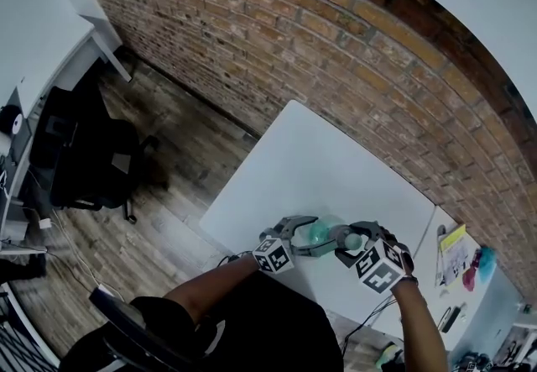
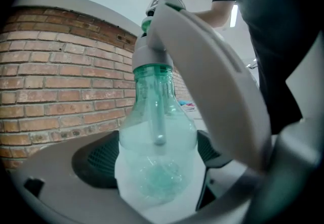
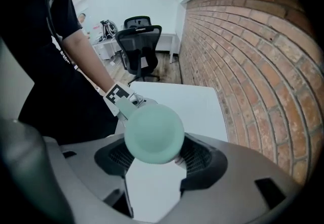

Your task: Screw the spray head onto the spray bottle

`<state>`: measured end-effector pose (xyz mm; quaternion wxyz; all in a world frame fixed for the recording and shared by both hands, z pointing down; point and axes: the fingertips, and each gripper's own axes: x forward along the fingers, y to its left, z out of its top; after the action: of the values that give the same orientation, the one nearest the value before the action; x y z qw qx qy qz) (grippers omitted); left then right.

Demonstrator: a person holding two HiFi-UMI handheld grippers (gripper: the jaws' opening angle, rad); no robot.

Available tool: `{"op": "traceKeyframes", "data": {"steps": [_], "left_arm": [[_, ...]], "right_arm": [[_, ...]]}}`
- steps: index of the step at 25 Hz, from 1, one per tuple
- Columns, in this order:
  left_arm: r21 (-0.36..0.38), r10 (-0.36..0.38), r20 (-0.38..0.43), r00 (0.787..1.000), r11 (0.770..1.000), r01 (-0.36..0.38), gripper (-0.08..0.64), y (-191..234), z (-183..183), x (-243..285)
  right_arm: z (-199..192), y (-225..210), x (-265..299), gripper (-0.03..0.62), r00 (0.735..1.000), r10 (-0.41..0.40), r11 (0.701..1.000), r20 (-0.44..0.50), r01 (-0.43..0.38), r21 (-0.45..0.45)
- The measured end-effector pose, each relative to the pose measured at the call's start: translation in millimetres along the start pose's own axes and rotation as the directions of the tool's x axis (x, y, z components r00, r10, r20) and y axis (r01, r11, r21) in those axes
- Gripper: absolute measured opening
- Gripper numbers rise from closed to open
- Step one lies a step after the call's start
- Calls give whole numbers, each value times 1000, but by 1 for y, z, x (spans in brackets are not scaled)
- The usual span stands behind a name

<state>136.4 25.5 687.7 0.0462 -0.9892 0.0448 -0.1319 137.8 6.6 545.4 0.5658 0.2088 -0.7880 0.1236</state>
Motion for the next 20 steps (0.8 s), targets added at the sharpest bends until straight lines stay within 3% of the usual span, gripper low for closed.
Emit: {"op": "traceKeyframes", "data": {"steps": [5, 10, 16, 20], "left_arm": [[-46, 1, 17, 1000, 999, 0, 465, 1, 2, 1], [-67, 7, 9, 1000, 998, -6, 465, 4, 3, 0], [-128, 9, 5, 1000, 992, -8, 465, 6, 5, 0], [-124, 3, -3, 1000, 992, -3, 465, 5, 5, 0]], "right_arm": [[-1, -6, -1, 276, 999, -52, 984, 3, 51, 169], [3, -11, 0, 276, 991, -135, 923, 7, 123, 364], [4, -12, 1, 276, 984, -171, 931, 54, 144, 336], [12, -10, -9, 278, 980, -181, 976, 78, 168, 141]]}}
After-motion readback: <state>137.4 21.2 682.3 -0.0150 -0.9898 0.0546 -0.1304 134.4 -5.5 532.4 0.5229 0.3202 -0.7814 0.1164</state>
